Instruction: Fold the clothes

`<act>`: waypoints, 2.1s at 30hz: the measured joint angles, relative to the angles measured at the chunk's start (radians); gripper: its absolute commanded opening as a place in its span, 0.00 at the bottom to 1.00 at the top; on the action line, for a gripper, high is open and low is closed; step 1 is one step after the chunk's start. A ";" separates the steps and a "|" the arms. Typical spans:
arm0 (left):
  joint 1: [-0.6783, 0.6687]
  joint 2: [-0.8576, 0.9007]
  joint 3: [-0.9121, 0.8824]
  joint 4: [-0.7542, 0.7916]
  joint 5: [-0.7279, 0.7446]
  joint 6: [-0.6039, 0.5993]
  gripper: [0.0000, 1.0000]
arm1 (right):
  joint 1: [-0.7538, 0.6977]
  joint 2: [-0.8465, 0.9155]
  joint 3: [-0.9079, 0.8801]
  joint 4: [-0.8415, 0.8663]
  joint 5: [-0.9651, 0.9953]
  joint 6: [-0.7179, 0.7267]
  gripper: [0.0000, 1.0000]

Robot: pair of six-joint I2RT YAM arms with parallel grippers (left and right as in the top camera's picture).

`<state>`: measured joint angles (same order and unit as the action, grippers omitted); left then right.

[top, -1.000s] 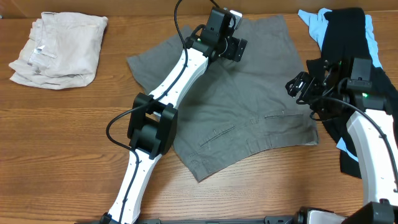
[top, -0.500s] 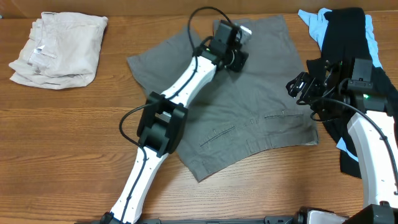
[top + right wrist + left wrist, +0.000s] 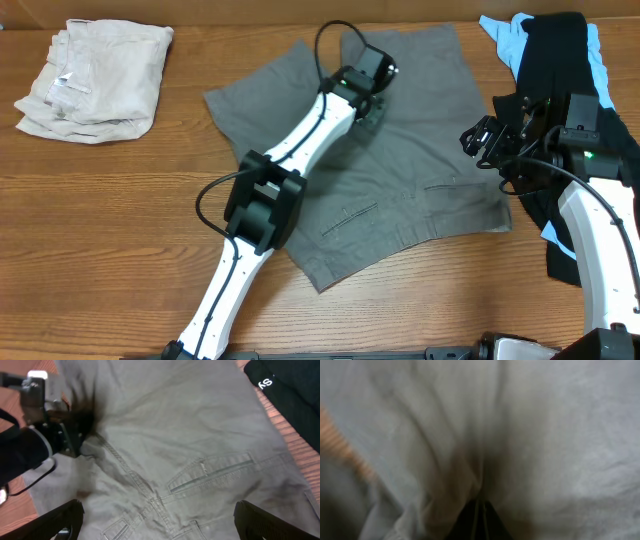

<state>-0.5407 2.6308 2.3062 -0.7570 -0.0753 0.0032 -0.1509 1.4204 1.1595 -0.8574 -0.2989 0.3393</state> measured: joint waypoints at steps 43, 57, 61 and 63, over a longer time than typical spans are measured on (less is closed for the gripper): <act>0.352 -0.020 0.358 -0.796 0.084 -0.234 0.64 | 0.180 0.433 0.000 0.231 0.069 0.019 0.76; 0.349 -0.203 0.597 -0.816 0.087 -0.233 0.60 | 0.211 0.436 -0.063 0.345 0.089 0.075 0.04; 0.344 -0.274 0.614 -0.797 0.087 -0.232 0.60 | 0.212 0.436 -0.066 0.411 0.107 0.079 0.04; 0.344 -0.287 0.618 -0.791 0.081 -0.229 0.60 | 0.211 0.436 -0.067 0.461 0.141 0.079 0.04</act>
<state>-0.1970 2.3436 2.9246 -1.5478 0.0059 -0.2256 0.0605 1.8565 1.0924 -0.3962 -0.1581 0.4179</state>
